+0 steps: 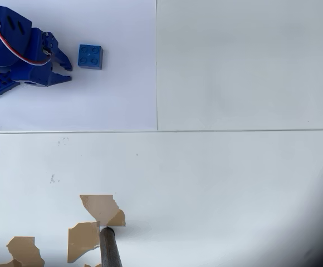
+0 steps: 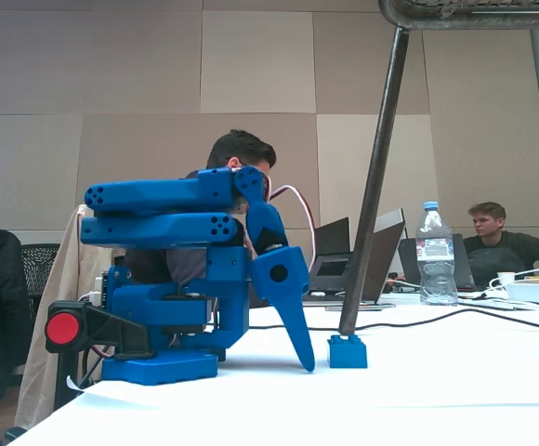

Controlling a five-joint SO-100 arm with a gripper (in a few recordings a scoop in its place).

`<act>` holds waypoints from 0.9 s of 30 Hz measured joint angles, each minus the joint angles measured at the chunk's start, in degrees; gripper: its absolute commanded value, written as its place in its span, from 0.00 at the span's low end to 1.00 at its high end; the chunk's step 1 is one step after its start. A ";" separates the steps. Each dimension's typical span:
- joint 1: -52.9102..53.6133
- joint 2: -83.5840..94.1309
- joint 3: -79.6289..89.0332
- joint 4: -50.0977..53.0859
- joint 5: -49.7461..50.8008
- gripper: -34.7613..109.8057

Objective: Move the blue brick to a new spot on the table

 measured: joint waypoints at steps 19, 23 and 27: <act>1.85 -30.41 -14.41 -16.87 -2.37 0.48; 0.53 -36.12 -14.41 -20.65 -2.29 0.47; -1.85 -41.04 -14.41 -23.73 -0.35 0.39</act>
